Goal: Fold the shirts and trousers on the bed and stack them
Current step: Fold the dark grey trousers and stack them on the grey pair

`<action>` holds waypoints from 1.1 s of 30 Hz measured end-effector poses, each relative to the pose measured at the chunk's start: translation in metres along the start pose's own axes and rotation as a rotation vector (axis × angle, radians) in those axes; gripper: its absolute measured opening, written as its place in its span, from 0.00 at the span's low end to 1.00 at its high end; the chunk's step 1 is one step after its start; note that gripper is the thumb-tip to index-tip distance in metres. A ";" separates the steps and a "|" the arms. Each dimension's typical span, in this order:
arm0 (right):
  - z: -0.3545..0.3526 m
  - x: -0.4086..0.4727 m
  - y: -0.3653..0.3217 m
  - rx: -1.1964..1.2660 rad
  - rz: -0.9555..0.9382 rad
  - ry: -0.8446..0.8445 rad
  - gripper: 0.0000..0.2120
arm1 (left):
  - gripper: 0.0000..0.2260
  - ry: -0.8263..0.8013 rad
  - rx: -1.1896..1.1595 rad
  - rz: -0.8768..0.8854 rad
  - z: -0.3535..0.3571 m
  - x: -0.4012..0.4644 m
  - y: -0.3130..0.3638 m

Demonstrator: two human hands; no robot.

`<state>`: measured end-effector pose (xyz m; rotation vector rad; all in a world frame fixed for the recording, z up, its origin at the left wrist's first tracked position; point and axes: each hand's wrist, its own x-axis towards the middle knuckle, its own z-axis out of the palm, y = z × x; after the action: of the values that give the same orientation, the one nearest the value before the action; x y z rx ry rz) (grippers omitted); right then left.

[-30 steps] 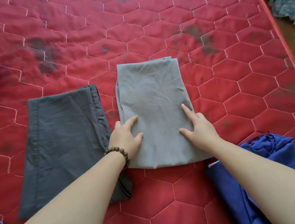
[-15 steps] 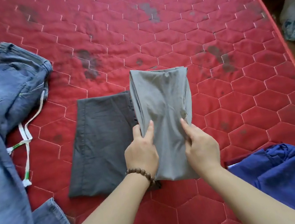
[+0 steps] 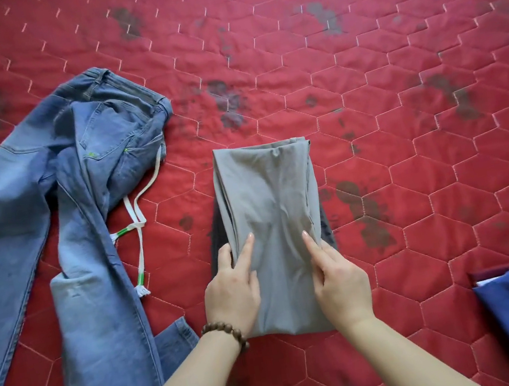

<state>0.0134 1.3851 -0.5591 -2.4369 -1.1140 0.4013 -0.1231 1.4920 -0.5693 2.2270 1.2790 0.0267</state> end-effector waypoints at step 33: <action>-0.005 0.038 0.084 0.177 0.156 -0.256 0.36 | 0.38 -0.224 -0.239 -0.128 0.045 0.030 -0.016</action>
<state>0.0941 1.3636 -0.5995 -2.3687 -0.9428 0.8444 -0.1064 1.5011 -0.6226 1.8850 1.2234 -0.1093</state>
